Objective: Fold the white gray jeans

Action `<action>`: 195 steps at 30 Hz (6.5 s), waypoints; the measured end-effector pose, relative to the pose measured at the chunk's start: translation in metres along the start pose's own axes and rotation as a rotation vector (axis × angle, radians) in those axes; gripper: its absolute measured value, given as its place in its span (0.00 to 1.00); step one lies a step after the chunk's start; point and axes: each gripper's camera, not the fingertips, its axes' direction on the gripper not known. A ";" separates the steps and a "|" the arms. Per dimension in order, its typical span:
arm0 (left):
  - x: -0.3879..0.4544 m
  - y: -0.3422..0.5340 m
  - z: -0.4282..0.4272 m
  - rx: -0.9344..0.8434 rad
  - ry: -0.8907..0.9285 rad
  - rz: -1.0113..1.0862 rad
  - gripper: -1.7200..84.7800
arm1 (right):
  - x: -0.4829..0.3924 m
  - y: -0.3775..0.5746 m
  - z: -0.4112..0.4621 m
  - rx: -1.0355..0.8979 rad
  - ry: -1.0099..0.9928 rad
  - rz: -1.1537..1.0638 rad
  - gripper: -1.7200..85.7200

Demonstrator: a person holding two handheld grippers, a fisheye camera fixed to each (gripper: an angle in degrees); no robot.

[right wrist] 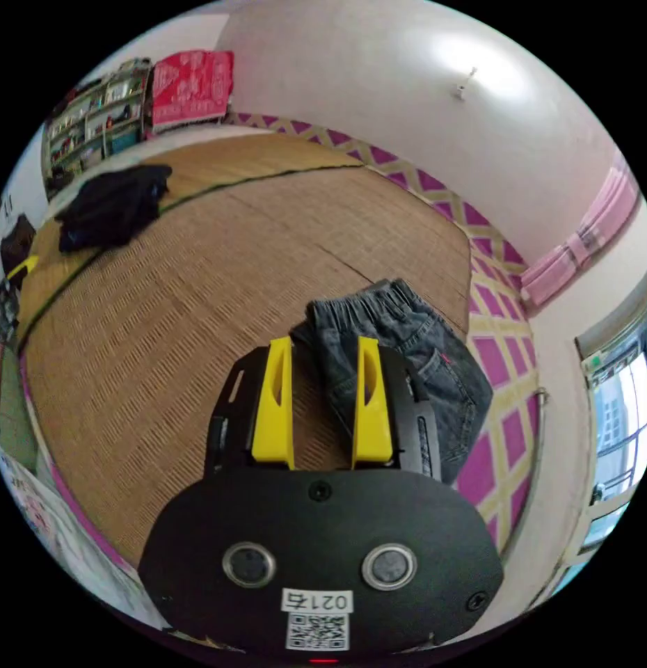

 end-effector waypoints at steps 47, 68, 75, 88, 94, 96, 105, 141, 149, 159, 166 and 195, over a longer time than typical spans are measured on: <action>0.146 0.211 0.039 -0.163 0.364 -0.084 0.01 | -0.247 0.081 -0.074 0.079 -0.391 -0.274 0.17; 0.176 0.232 0.106 -0.170 0.350 -0.115 0.01 | 0.255 0.386 -0.212 0.498 -0.330 0.909 0.05; 0.155 0.247 0.149 -0.272 0.386 -0.275 0.01 | 0.320 0.540 -0.098 0.340 -0.659 1.347 0.04; 0.237 0.251 0.142 -0.195 0.393 0.077 0.02 | 0.308 0.565 -0.188 0.456 -0.348 1.176 0.07; 0.396 0.232 0.185 -0.225 0.434 0.481 0.10 | 0.234 0.417 -0.211 0.415 -0.098 0.514 0.10; 0.436 0.230 0.215 -0.273 0.391 0.549 0.11 | 0.212 0.370 -0.167 0.296 -0.158 0.384 0.10; 0.509 0.235 0.301 -0.433 0.236 0.752 0.12 | 0.195 0.336 -0.097 0.143 -0.231 0.399 0.09; 0.003 0.064 0.071 -0.071 -0.101 0.012 0.06 | 0.180 0.264 -0.115 0.105 -0.076 0.021 0.14; 0.076 0.031 0.189 -0.357 -0.019 0.453 0.15 | 0.189 0.216 -0.065 -0.141 -0.179 -0.288 0.09; 0.080 0.017 0.213 -0.483 -0.001 0.580 0.09 | 0.197 0.245 -0.098 -0.030 -0.263 -0.336 0.01; 0.085 0.017 0.185 -0.473 0.067 0.608 0.01 | 0.193 0.261 -0.118 0.013 -0.261 -0.306 0.01; 0.065 0.182 -0.207 -0.095 0.287 0.252 0.02 | 0.078 0.519 -0.250 0.158 -0.511 -0.133 0.05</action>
